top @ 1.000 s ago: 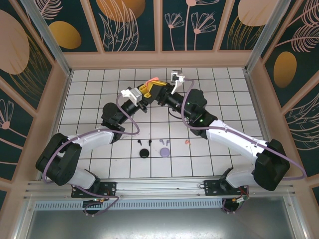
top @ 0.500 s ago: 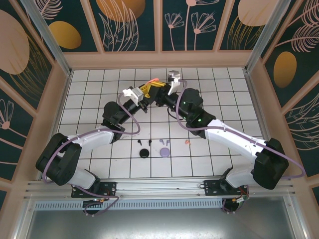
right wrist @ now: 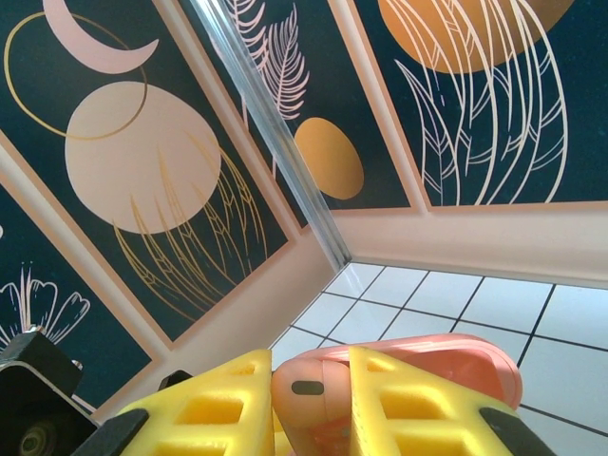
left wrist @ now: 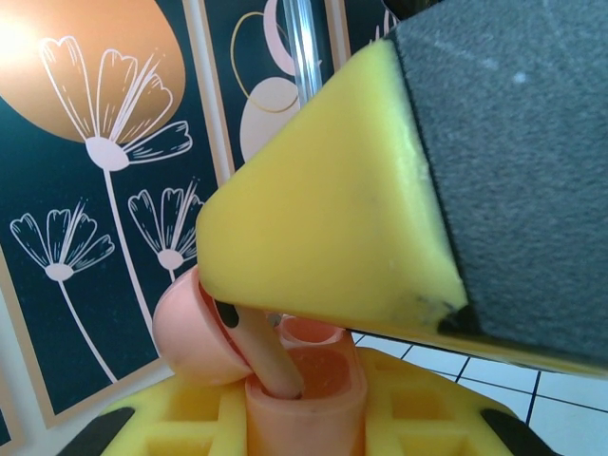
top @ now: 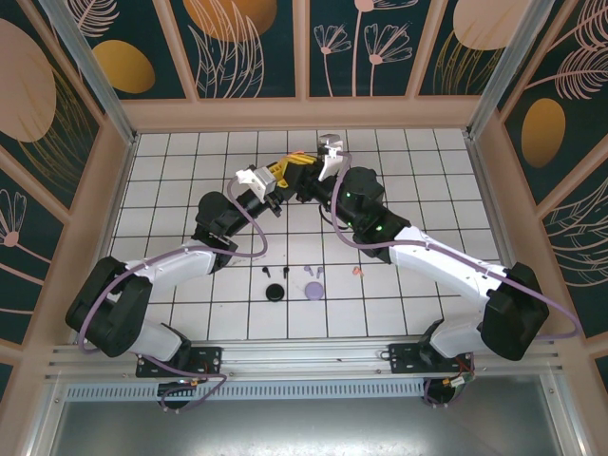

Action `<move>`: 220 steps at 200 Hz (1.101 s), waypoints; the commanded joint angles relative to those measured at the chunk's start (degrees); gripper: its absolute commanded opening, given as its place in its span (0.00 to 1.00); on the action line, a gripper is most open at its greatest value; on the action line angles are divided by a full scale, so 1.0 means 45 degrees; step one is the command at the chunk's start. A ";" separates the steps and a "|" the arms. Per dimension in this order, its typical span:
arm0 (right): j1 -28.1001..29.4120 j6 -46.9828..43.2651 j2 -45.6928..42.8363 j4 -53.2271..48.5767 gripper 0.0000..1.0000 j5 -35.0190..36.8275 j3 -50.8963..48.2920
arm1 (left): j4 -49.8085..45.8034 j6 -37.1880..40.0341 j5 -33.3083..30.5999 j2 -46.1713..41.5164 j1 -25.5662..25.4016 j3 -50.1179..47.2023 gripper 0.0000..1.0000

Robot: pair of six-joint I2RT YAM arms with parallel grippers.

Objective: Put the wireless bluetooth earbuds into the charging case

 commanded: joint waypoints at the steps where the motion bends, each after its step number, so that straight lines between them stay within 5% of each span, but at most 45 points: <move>1: 0.0053 -0.0135 0.0371 -0.1045 0.21 0.0142 0.0120 | 0.1503 0.0245 0.0955 -0.0839 -0.0359 0.0679 0.00; 112: 0.0057 -0.0247 0.0100 -0.1970 0.21 -0.0167 -0.0158 | 0.1940 -0.0298 0.0653 -0.1063 -0.0367 0.0666 0.00; 220: 0.0054 0.0063 0.0212 -0.2390 0.32 0.0513 0.0060 | 0.1900 -0.0391 0.0672 -0.1018 -0.0382 0.0744 0.00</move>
